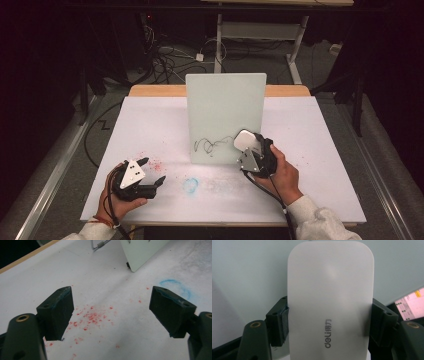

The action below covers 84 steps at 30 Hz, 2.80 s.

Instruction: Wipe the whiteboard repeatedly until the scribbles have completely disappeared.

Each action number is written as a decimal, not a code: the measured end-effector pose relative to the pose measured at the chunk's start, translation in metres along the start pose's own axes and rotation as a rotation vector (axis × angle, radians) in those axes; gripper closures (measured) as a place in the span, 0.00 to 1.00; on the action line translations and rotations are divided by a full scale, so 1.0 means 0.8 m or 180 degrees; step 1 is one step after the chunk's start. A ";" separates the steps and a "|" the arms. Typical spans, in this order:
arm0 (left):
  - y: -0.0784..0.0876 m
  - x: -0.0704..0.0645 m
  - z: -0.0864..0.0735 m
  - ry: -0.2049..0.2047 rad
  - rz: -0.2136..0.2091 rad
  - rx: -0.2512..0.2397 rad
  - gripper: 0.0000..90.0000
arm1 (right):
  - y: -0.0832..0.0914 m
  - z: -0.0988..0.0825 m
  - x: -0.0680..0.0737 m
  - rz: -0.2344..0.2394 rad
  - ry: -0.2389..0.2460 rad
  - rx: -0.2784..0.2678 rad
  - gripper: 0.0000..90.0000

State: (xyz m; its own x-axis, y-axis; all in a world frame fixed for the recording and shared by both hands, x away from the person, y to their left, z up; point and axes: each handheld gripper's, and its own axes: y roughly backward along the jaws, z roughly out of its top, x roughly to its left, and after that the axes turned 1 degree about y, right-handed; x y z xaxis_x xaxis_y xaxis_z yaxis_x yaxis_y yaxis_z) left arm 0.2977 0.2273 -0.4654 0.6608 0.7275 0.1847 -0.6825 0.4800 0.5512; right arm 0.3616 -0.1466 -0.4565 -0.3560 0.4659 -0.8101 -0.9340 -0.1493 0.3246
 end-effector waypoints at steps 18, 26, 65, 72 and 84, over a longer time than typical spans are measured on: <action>0.001 -0.001 0.001 -0.0011 -0.0008 -0.0004 0.21 | -0.003 0.013 0.017 0.0058 -0.0118 -0.0055 0.34; 0.002 0.000 0.001 0.0003 -0.0002 -0.0027 0.21 | -0.008 0.046 0.049 0.0221 0.0117 -0.0139 0.34; 0.004 0.002 -0.001 -0.0017 -0.0022 -0.0021 0.21 | -0.014 0.074 0.111 0.0258 0.0994 -0.0036 0.34; 0.005 0.002 -0.001 -0.0017 -0.0015 -0.0023 0.21 | -0.014 0.075 0.098 0.0232 0.0889 -0.0085 0.34; 0.004 0.001 0.000 0.0048 -0.0069 -0.0020 0.21 | -0.016 0.094 0.067 0.0095 0.0439 -0.0171 0.34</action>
State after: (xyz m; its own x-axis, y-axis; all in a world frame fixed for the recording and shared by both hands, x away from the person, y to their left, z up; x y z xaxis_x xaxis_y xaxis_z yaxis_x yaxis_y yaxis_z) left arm 0.2962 0.2292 -0.4634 0.6708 0.7241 0.1604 -0.6700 0.4988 0.5498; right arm 0.3571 -0.0542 -0.4676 -0.3810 0.3368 -0.8610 -0.9219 -0.2094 0.3260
